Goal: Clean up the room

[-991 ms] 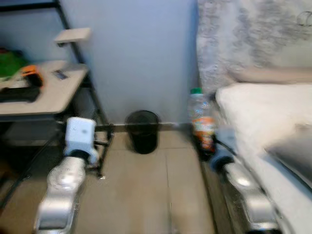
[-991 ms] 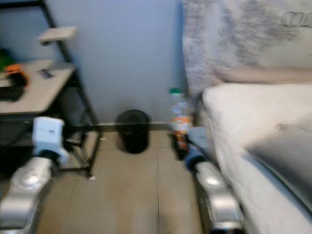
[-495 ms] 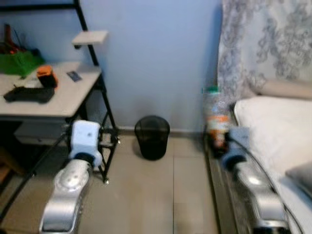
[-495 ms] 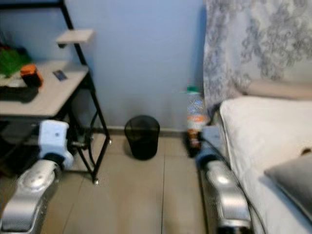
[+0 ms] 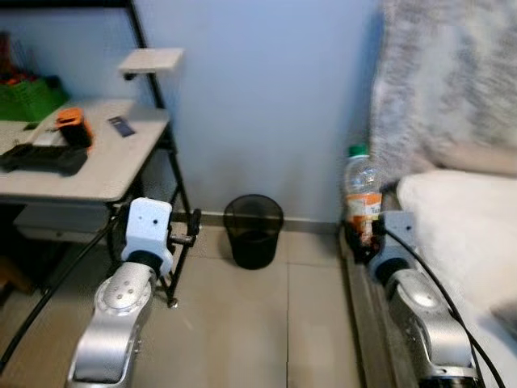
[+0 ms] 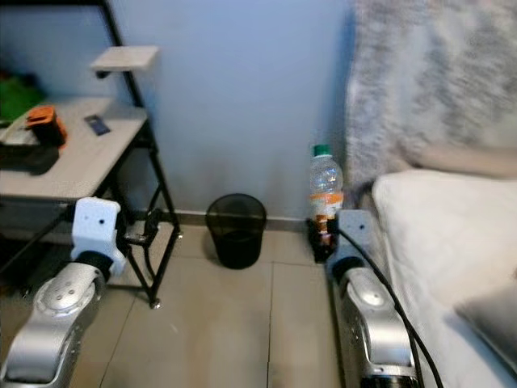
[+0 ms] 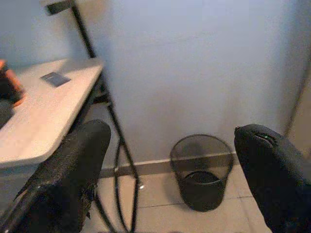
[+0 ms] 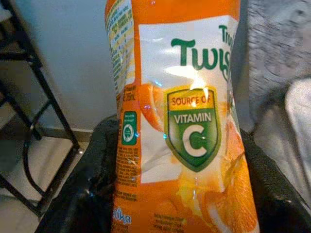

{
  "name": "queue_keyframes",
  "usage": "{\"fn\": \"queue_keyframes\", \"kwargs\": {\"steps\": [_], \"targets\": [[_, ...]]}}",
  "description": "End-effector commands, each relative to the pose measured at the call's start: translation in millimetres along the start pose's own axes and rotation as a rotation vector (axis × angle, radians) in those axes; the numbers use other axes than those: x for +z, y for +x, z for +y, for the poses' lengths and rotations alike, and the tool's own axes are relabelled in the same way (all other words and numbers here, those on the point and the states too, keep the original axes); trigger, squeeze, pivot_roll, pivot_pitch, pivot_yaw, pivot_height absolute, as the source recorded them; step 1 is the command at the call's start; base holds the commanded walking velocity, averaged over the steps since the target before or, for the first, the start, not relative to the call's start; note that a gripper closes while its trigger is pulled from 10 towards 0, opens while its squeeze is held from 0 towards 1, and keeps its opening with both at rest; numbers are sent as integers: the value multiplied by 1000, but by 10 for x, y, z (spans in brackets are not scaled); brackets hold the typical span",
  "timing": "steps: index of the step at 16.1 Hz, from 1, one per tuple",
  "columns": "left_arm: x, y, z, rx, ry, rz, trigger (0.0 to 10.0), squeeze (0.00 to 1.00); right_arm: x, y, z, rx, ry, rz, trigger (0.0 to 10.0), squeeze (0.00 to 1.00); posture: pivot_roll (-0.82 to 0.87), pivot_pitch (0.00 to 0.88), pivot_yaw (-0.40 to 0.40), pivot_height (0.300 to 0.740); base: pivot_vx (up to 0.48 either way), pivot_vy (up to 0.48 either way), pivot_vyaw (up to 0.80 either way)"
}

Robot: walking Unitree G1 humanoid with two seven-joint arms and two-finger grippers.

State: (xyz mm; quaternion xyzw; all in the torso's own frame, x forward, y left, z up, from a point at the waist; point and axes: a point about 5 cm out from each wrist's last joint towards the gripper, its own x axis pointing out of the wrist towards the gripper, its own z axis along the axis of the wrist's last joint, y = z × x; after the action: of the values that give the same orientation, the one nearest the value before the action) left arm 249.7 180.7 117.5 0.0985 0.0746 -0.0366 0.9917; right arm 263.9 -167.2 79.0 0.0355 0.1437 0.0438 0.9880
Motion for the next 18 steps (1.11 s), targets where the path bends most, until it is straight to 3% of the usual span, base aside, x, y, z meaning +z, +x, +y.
{"fn": "queue_keyframes", "kwargs": {"steps": [1, 18], "targets": [[22, 5, 27, 2, 5, -8, 10000, 0, 19, 17, 69, 15, 1, -2, 10000, 0, 23, 0, 49, 740, 304, 0, 0], [21, 45, 25, -14, 12, -14, 10000, 0, 7, 58, 51, -12, -11, 4, 10000, 0, 24, 0, 44, 740, 300, 0, 0]]}}
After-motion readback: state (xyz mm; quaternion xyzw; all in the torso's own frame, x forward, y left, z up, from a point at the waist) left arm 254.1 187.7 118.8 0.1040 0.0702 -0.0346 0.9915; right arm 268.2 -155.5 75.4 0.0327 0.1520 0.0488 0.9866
